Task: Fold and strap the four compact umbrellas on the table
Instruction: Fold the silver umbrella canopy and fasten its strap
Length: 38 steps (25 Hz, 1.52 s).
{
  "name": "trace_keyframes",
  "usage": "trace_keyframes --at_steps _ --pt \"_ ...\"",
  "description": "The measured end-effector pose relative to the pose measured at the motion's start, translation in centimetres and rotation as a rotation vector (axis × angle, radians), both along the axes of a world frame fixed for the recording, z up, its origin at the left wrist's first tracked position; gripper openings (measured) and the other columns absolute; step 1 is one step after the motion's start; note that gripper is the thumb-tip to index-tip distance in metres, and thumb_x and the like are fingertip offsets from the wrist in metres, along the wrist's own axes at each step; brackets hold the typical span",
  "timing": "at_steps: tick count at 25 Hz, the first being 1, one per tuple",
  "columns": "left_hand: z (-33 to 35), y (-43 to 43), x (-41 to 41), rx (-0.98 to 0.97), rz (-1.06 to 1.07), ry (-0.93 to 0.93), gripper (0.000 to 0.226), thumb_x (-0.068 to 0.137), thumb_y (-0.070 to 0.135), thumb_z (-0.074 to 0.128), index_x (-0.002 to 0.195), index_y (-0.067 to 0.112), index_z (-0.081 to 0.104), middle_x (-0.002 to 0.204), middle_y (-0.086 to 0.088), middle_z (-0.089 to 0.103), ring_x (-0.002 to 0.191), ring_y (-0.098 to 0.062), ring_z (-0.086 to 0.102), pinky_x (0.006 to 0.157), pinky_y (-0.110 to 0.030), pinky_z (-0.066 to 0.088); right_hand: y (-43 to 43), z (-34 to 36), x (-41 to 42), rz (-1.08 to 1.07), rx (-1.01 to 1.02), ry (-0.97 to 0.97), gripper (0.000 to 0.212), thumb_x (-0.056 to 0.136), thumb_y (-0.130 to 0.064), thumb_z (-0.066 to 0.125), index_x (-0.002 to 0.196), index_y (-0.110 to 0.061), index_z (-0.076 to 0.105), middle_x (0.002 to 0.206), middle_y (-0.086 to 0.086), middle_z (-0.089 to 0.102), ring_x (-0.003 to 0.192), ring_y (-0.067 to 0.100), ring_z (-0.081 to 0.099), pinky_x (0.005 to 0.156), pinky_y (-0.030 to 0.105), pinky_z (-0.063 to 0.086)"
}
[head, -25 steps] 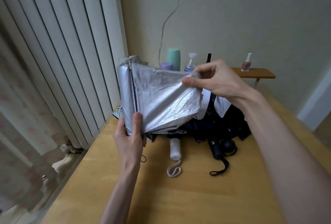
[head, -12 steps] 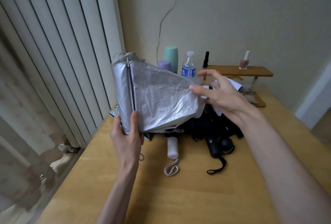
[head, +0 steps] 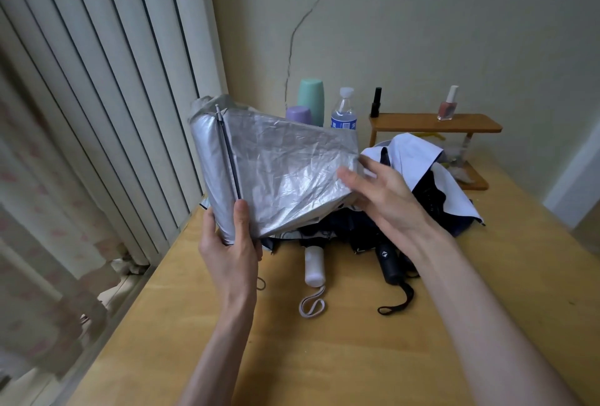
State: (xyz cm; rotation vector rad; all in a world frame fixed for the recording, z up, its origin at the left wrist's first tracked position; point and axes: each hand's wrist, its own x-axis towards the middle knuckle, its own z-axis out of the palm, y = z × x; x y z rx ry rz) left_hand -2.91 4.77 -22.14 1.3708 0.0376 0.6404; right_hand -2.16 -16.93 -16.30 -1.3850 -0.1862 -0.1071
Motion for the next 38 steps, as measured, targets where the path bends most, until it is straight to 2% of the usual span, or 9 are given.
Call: trace_keyframes --at_steps 5,11,14,17,21,26,32,36,38 --pt "-0.2 -0.2 0.0 0.002 0.036 -0.012 0.034 0.106 0.038 0.062 0.103 0.006 0.056 0.060 0.008 0.052 0.046 -0.015 0.047 0.038 -0.032 0.042 0.6 -1.6 -0.7 0.078 -0.245 -0.070 0.079 0.081 0.008 0.083 0.148 -0.020 0.050 0.137 0.001 0.069 0.129 0.017 0.065 0.108 0.033 0.053" --pt "-0.5 -0.6 0.2 0.003 0.055 -0.010 0.034 0.106 0.038 0.062 0.100 0.006 0.053 0.062 0.008 0.050 0.046 -0.017 0.047 0.038 -0.032 0.042 2.9 -2.7 0.4 -0.212 -0.258 -0.042 0.065 0.079 -0.006 0.090 0.132 -0.027 0.059 0.120 -0.008 0.075 0.111 0.007 0.072 0.098 0.031 0.059" --pt "-0.7 -0.6 0.3 0.011 0.062 -0.007 0.033 0.106 0.038 0.062 0.098 0.007 0.053 0.062 0.009 0.051 0.045 -0.018 0.048 0.039 -0.033 0.042 3.6 -2.9 0.3 -0.380 -0.179 -0.008 0.039 0.087 -0.006 0.083 0.117 -0.026 0.067 0.097 -0.004 0.080 0.092 0.011 0.077 0.081 0.024 0.061" --pt "-0.6 -0.5 0.3 -0.017 0.076 -0.005 0.033 0.107 0.039 0.061 0.097 0.009 0.053 0.066 0.001 0.050 0.045 -0.020 0.047 0.038 -0.031 0.041 3.4 -2.8 0.3 -0.437 -0.149 -0.029 0.020 0.093 -0.004 0.076 0.105 -0.021 0.074 0.087 0.004 0.080 0.087 0.019 0.079 0.080 0.029 0.064" --pt "-0.4 -0.1 0.5 -0.100 0.099 0.020 0.031 0.107 0.041 0.060 0.094 0.014 0.051 0.070 -0.003 0.048 0.050 -0.020 0.045 0.039 -0.029 0.042 2.8 -2.6 0.1 -0.367 -0.206 -0.071 0.031 0.097 -0.001 0.071 0.105 -0.031 0.074 0.095 -0.007 0.081 0.096 0.008 0.077 0.088 0.021 0.060" --pt "-0.4 -0.2 0.3 -0.091 0.086 0.021 0.032 0.107 0.040 0.060 0.092 0.015 0.047 0.069 -0.001 0.048 0.049 -0.019 0.046 0.039 -0.028 0.042 3.1 -3.0 0.3 -0.411 -0.304 -0.141 0.037 0.091 -0.006 0.077 0.121 -0.026 0.070 0.089 -0.002 0.079 0.087 0.020 0.076 0.085 0.027 0.061" --pt "-0.5 -0.3 0.3 -0.074 0.091 0.006 0.029 0.105 0.041 0.063 0.101 0.015 0.052 0.073 0.003 0.057 0.052 -0.021 0.059 0.041 -0.031 0.045 2.8 -3.5 0.6 -0.492 -0.343 -0.154 0.003 0.094 -0.007 0.075 0.095 -0.010 0.075 0.081 0.011 0.076 0.085 0.035 0.073 0.085 0.050 0.062" --pt "-0.7 -0.1 0.5 -0.092 0.136 0.018 0.028 0.102 0.044 0.067 0.106 0.018 0.056 0.079 -0.003 0.059 0.058 -0.024 0.056 0.042 -0.034 0.046 3.1 -3.1 0.3 -0.358 -0.235 -0.186 0.026 0.097 0.003 0.068 0.105 -0.020 0.076 0.096 -0.001 0.081 0.097 0.014 0.077 0.088 0.026 0.061" --pt "-0.8 0.0 0.6 -0.092 0.151 0.026 0.027 0.102 0.044 0.068 0.106 0.019 0.057 0.078 -0.003 0.058 0.056 -0.017 0.052 0.042 -0.033 0.046 3.0 -3.0 0.2 -0.271 -0.098 -0.095 0.031 0.095 0.006 0.069 0.113 -0.018 0.076 0.102 0.000 0.082 0.102 0.011 0.076 0.091 0.025 0.059"
